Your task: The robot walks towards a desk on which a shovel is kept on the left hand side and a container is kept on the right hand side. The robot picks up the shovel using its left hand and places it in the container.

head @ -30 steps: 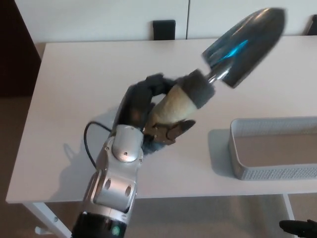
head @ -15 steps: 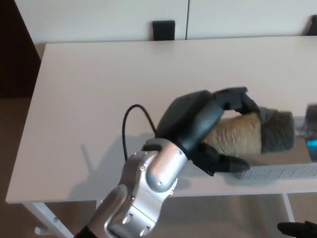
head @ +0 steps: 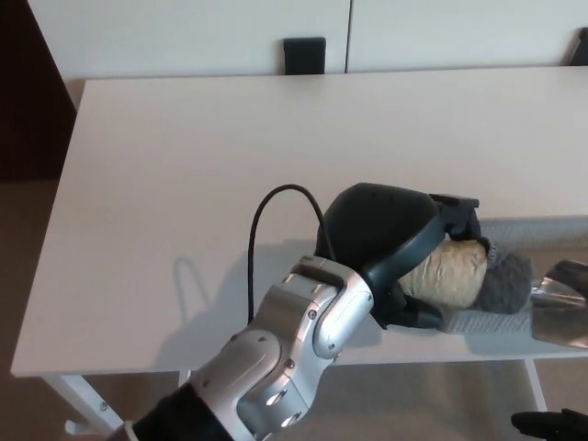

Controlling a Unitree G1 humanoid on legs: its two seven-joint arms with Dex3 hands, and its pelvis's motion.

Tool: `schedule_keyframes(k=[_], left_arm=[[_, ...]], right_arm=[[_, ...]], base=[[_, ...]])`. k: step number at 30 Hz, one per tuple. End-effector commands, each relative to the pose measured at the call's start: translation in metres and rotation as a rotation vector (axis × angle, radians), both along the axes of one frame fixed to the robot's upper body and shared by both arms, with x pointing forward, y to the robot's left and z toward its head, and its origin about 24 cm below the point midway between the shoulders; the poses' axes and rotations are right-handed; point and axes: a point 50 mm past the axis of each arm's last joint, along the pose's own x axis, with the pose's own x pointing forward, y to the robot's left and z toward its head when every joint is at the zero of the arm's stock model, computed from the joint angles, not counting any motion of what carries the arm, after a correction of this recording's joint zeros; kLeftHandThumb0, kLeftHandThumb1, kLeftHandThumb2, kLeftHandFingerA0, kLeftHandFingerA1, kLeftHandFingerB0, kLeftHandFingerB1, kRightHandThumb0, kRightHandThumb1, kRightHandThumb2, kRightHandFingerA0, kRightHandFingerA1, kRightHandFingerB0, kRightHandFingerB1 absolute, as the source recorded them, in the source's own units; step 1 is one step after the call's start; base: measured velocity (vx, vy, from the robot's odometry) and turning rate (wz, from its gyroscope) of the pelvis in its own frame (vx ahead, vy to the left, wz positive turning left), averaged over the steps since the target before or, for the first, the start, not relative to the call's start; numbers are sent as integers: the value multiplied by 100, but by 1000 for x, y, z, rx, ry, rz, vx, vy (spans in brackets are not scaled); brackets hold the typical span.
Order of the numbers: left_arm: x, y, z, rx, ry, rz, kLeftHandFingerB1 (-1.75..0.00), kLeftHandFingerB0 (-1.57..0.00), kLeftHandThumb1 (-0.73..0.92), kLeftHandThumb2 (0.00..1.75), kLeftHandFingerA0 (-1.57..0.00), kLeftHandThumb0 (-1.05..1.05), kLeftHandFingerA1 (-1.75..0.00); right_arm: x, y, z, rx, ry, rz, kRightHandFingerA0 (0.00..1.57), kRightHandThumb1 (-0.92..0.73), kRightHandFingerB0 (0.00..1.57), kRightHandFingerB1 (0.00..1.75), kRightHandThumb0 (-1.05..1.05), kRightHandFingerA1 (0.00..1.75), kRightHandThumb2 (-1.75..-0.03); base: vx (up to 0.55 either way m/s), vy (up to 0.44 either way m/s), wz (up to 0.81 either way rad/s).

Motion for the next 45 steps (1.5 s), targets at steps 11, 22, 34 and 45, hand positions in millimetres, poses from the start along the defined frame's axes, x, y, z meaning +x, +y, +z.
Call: schedule_keyframes(k=[11, 22, 34, 45], left_arm=[[9, 8, 29, 82, -454, 153, -124, -69, 92, 71, -134, -77, -171], [6, 7, 37, 28, -448, 161, -107, -72, 87, 74, -144, -77, -164], [-1, -2, 8, 206, -498, 56, -101, -67, 84, 137, -157, -57, -154], [1, -4, -15, 306, -533, 58, -108, -69, 83, 138, -157, -57, -155]], right_arm=[[-3, -7, 2, -24, 7, 28, 66, -60, 47, 41, -37, 47, -57], [-3, -8, 2, -31, 0, 40, 69, -60, 48, 41, -39, 49, -57], [-3, -6, 4, -25, 5, 37, 67, -61, 48, 41, -36, 48, -57], [1, -6, 5, -28, -5, 44, 66, -60, 48, 41, -37, 47, -58]], base=[[0, 0, 0], [0, 0, 0], [0, 0, 0], [0, 0, 0]])
